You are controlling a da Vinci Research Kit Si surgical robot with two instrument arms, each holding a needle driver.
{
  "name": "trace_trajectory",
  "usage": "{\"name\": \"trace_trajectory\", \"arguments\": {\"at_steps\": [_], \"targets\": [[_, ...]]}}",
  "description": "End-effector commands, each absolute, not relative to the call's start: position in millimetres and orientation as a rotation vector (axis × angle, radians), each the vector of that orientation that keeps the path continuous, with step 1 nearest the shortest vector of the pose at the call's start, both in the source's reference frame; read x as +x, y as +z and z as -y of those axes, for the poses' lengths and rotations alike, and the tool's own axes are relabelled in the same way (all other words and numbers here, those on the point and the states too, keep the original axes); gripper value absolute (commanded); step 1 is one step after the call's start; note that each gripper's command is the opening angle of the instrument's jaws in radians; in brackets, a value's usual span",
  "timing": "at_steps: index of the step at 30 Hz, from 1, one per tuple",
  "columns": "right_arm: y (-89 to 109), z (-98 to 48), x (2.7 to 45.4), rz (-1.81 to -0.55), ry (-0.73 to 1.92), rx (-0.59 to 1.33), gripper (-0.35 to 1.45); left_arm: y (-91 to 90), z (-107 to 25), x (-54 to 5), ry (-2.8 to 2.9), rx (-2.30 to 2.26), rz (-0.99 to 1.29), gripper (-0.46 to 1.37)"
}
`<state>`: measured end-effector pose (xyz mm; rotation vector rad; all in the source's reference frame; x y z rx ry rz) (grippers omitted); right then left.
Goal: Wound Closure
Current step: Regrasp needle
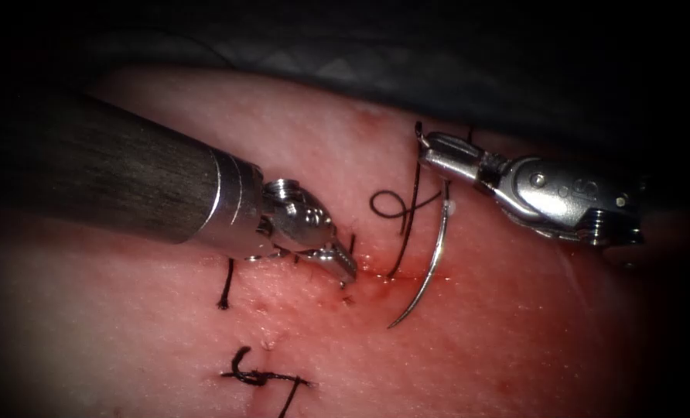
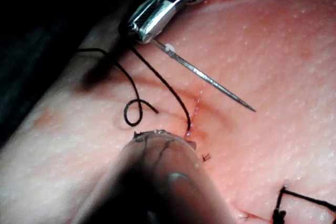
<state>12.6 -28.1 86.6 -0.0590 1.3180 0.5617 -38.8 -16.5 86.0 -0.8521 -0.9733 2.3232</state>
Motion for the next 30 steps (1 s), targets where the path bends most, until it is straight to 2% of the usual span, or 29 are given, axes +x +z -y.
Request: {"name": "trace_trajectory", "arguments": {"at_steps": [1,7,14,21,23,24,26,30], "targets": [[86.6,28.1,12.6,-1.317,0.565,-0.064,-0.35,85.7,16.6,-38.7,2.275,-0.854,0.979,-0.34],[86.6,28.1,12.6,-1.317,0.565,-0.064,-0.35,84.2,16.4,-38.8,2.112,-0.918,1.008,-0.3],[86.6,28.1,12.6,-1.317,0.565,-0.064,-0.35,82.8,15.9,-39.2,1.994,-1.017,1.038,0.1],[86.6,28.1,12.6,-1.317,0.565,-0.064,-0.35,82.2,15.9,-39.8,1.902,-1.075,1.085,0.3],[86.6,28.1,12.6,-1.317,0.565,-0.064,-0.35,82.1,15.7,-39.9,1.87,-1.104,1.098,0.4],[86.6,28.1,12.6,-1.317,0.565,-0.064,-0.35,82.1,15.6,-40.1,1.845,-1.123,1.103,0.52],[86.6,28.1,12.6,-1.317,0.565,-0.064,-0.35,82.0,15.6,-40.3,1.832,-1.128,1.105,0.61],[86.6,28.1,12.7,-1.316,0.554,-0.07,-0.35,82.1,15.5,-40.9,1.813,-1.137,1.103,0.65]]}}
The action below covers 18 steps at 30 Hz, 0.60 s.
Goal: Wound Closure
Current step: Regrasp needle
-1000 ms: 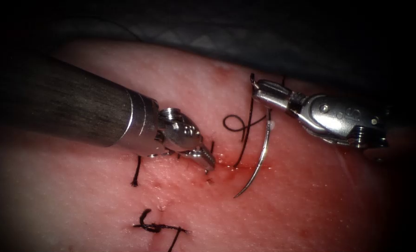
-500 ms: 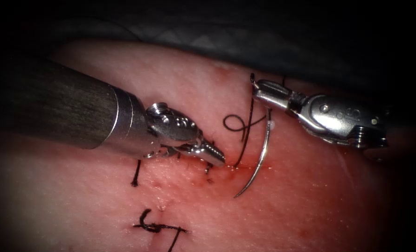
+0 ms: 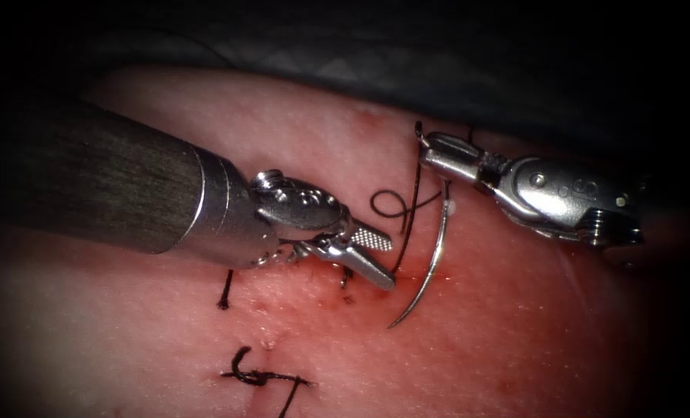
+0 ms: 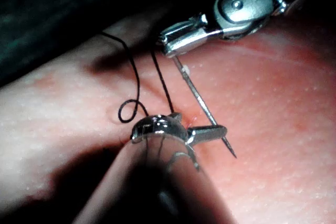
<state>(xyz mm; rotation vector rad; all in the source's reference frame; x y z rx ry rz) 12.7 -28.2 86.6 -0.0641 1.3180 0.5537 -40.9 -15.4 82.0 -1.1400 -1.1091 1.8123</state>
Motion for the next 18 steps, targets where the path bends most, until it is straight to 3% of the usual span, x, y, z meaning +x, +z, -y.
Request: {"name": "trace_trajectory", "arguments": {"at_steps": [1,11,18], "targets": [[86.4,28.0,12.7,-1.317,0.554,-0.066,-0.35,82.1,15.5,-41.1,1.8,-1.142,1.105,0.64],[85.0,27.9,12.7,-1.352,0.486,-0.148,-0.35,82.0,15.6,-42.1,1.736,-1.16,1.154,0.68],[84.2,27.6,12.8,-1.386,0.506,-0.168,-0.35,82.0,15.5,-43.0,1.687,-1.197,1.168,0.9]]}}
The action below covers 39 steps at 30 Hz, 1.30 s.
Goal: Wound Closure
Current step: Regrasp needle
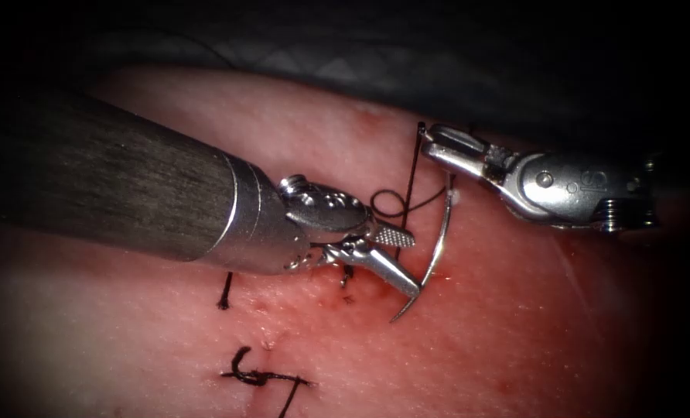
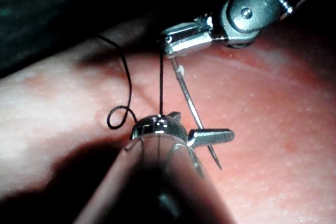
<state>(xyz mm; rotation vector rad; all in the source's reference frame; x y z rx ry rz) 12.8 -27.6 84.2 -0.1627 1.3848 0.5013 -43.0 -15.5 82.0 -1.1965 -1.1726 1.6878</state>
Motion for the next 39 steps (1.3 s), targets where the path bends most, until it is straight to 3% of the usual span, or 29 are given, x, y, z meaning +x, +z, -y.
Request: {"name": "trace_trajectory", "arguments": {"at_steps": [1,9,16,23,25,26,28,39], "targets": [[84.1,27.6,12.9,-1.392,0.511,-0.173,-0.35,82.0,15.5,-43.2,1.679,-1.206,1.167,0.95],[83.0,27.8,13.5,-1.427,0.524,-0.187,-0.35,82.2,15.4,-43.7,1.676,-1.209,1.167,1.04],[82.6,27.9,13.7,-1.463,0.53,-0.21,-0.35,82.0,15.7,-43.8,1.669,-1.193,1.241,0.87],[82.3,27.9,13.7,-1.459,0.542,-0.213,-0.35,82.0,15.8,-43.8,1.654,-1.193,1.287,0.53],[82.3,27.9,13.7,-1.46,0.542,-0.216,-0.35,81.9,16.0,-43.7,1.652,-1.19,1.296,0.28],[82.3,27.9,13.7,-1.46,0.541,-0.219,-0.35,81.8,16.1,-43.6,1.643,-1.195,1.305,-0.09],[82.3,27.9,13.7,-1.46,0.541,-0.219,-0.35,81.8,16.1,-43.5,1.604,-1.186,1.327,-0.35],[82.4,28.0,13.6,-1.448,0.57,-0.181,-0.35,81.1,15.2,-42.4,1.407,-1.101,1.416,-0.35]]}}
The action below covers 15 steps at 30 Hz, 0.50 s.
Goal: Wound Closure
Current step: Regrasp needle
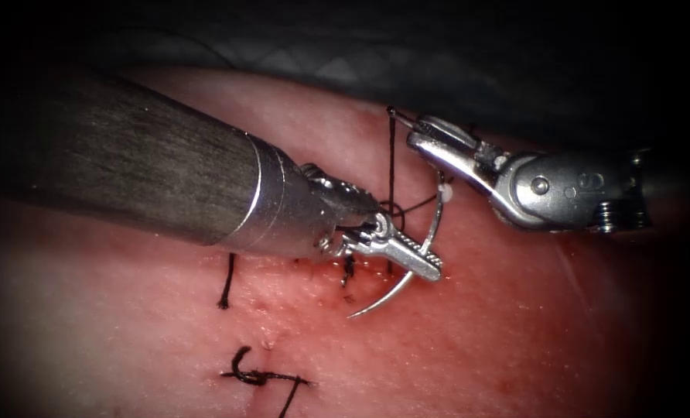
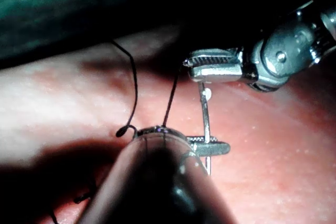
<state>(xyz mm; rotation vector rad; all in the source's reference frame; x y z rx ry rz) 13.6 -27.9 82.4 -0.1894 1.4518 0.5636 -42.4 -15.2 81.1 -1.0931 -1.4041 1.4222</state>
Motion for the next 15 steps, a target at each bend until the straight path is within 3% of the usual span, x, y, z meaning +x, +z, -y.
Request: {"name": "trace_trajectory", "arguments": {"at_steps": [1,6,7,12,15], "targets": [[82.5,28.0,13.6,-1.447,0.575,-0.175,-0.35,81.1,15.2,-42.3,1.406,-1.102,1.41,-0.35],[82.3,27.9,13.4,-1.44,0.684,-0.058,-0.35,81.3,14.5,-42.1,1.398,-1.061,1.348,-0.35],[82.1,27.8,13.3,-1.442,0.691,-0.05,-0.26,81.4,14.4,-42.1,1.409,-1.047,1.329,-0.35],[80.1,27.2,12.9,-1.438,0.784,-0.038,0.51,82.0,14.0,-42.0,1.436,-0.989,1.216,-0.35],[79.0,27.0,12.6,-1.394,0.798,-0.059,0.7,82.0,13.8,-42.0,1.421,-0.988,1.182,-0.35]]}}
